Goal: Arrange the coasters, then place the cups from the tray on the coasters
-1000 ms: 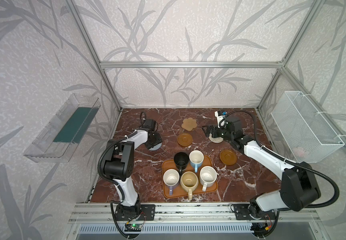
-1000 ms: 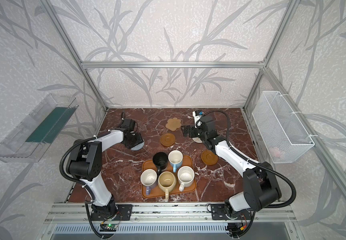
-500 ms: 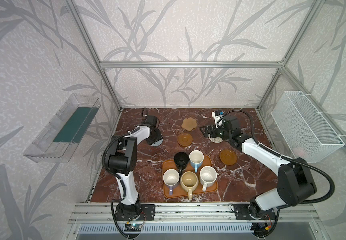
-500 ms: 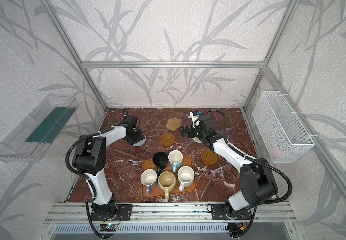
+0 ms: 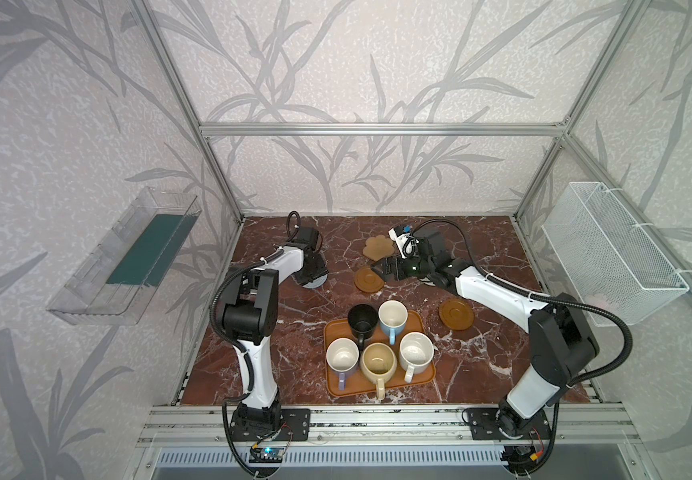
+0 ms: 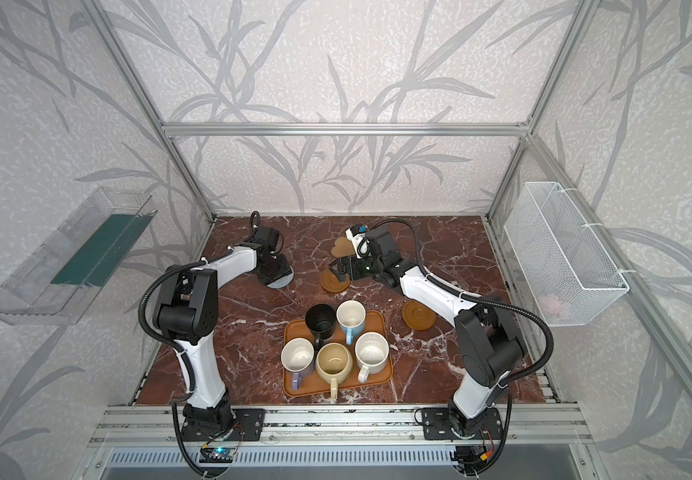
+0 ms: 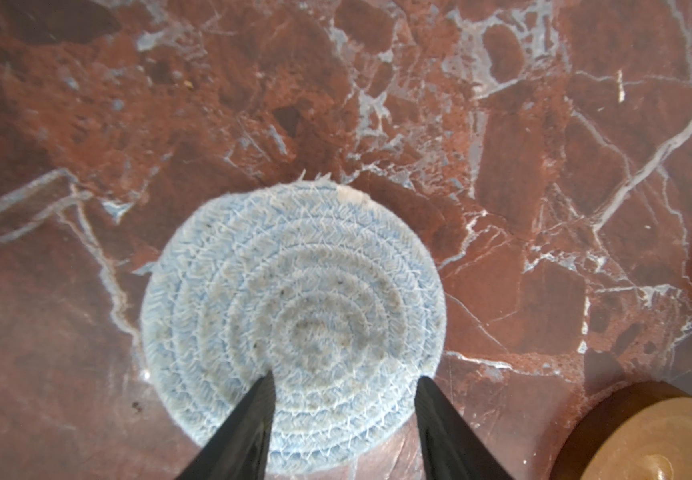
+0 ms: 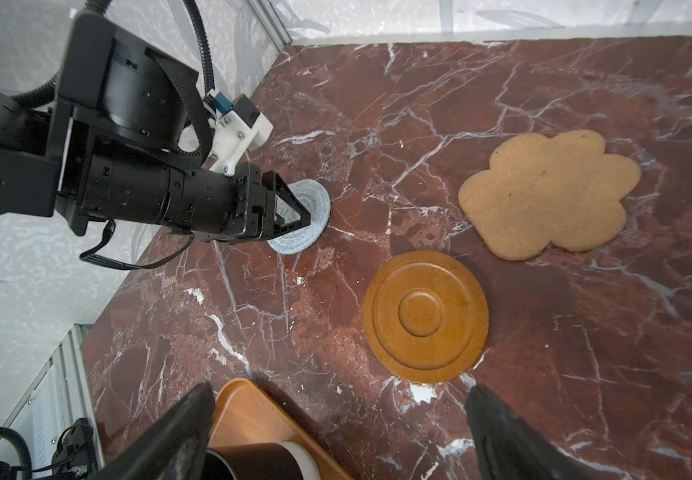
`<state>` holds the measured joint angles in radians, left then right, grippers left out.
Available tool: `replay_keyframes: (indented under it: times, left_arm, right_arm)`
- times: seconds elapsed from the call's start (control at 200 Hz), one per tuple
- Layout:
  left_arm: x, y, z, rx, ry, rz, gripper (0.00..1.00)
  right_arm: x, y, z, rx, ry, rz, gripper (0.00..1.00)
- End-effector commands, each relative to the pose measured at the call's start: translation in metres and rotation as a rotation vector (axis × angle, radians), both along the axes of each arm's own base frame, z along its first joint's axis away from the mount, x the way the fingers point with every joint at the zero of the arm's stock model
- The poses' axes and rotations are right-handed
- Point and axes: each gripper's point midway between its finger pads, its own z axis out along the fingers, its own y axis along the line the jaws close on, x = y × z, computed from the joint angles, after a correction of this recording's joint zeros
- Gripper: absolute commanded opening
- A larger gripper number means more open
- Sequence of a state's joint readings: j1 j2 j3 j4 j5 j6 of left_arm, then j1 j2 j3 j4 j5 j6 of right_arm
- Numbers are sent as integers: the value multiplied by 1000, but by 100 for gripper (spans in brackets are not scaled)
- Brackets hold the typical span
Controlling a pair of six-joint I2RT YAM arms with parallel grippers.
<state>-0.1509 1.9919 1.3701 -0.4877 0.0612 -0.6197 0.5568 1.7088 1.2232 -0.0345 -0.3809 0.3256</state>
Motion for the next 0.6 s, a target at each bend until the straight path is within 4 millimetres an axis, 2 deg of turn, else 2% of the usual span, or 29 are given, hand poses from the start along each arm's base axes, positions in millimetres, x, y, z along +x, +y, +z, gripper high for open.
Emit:
replay_keyframes:
  times: [0.0, 0.085, 0.33, 0.485, 0.545, 0.56, 0.595]
  left_arm:
    - [-1, 3, 6, 23, 11, 4, 58]
    - [-1, 4, 12, 30, 0, 6, 60]
    - [0, 2, 30, 17, -41, -3, 63]
    - [1, -1, 55, 4, -75, -26, 64]
    - [0, -2, 68, -5, -103, -30, 66]
    - [0, -2, 72, -8, -111, -31, 67]
    - [-1, -3, 79, -14, -129, -35, 70]
  right_arm:
    - [0, 8, -2, -5, 30, 24, 93]
    - [3, 3, -6, -47, 45, -3, 92]
    - [2, 3, 3, -36, 24, -2, 92]
    - [1, 1, 11, -25, 20, -10, 93]
    - [3, -1, 10, -33, 21, -32, 96]
    - [2, -3, 22, -20, 1, -41, 100]
    - [4, -8, 26, -23, -10, -67, 99]
